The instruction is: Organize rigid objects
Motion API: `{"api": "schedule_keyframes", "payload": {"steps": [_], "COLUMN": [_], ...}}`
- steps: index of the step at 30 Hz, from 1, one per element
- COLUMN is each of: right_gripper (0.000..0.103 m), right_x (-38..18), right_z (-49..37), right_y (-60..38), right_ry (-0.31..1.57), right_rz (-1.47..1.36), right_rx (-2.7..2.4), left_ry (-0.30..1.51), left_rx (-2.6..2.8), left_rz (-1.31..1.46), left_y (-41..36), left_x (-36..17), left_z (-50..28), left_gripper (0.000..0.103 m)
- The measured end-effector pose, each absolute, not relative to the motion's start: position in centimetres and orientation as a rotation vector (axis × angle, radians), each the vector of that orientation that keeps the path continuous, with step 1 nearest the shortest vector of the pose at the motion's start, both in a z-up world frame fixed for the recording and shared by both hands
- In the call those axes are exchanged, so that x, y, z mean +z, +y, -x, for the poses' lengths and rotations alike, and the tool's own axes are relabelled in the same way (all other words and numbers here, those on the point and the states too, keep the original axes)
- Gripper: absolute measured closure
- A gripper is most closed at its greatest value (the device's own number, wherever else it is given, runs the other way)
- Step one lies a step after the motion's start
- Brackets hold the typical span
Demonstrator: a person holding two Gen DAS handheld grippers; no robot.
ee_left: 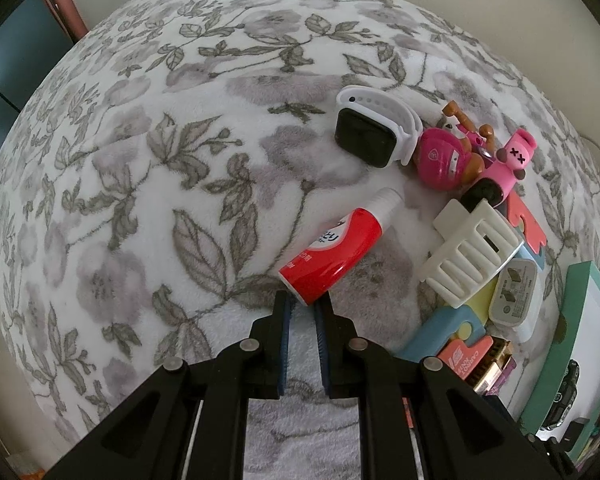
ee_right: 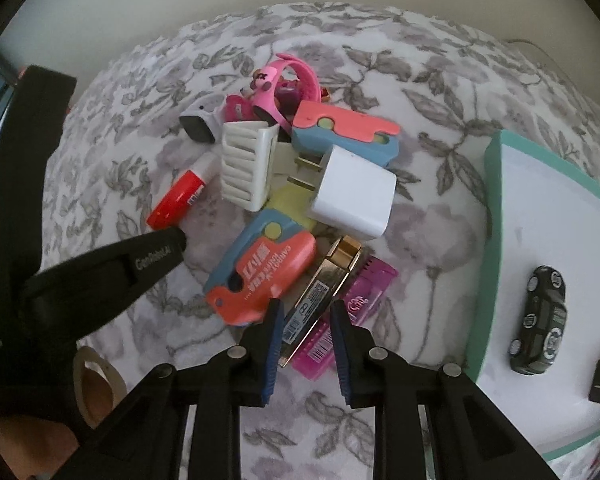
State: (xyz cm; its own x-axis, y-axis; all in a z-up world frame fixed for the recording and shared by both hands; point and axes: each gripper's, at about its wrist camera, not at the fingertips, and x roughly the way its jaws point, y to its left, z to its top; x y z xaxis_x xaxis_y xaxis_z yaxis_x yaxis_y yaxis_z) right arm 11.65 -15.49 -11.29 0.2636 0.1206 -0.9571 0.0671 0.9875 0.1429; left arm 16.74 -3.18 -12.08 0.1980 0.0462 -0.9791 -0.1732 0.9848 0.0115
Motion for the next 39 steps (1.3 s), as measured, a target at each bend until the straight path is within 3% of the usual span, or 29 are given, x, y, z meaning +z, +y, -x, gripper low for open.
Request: {"api": "schedule_keyframes", "payload": {"steps": [17, 25, 27, 39], "right_gripper": [0.074, 0.082, 0.085, 0.087], "right_x": [-12.9, -13.0, -12.8, -10.1], "right_z": [-12.1, -11.4, -11.2, -10.1], "right_y": [-16.2, -16.0, -16.5, -19.2], "right_ry": [1.288, 1.272, 1.271, 1.221], "right_rz": [-0.249, -0.240, -0.264, -0.376], "right_rx": [-0.003, 0.002, -0.002, 0.034], "left_ry": [1.363, 1.355, 1.352, 1.265], "left_rx": [0.153, 0.155, 0.149, 0.128], "left_rz": [0.111, 0.088, 0.098, 0.103], "left_y": [-3.0, -3.5, -3.5, -3.6], "left_x": [-12.2, -12.1, -12.0, -8.2], "left_z": [-16.7, -16.9, -16.9, -17.0], "left_gripper": [0.090, 0.090, 0.094, 0.101]}}
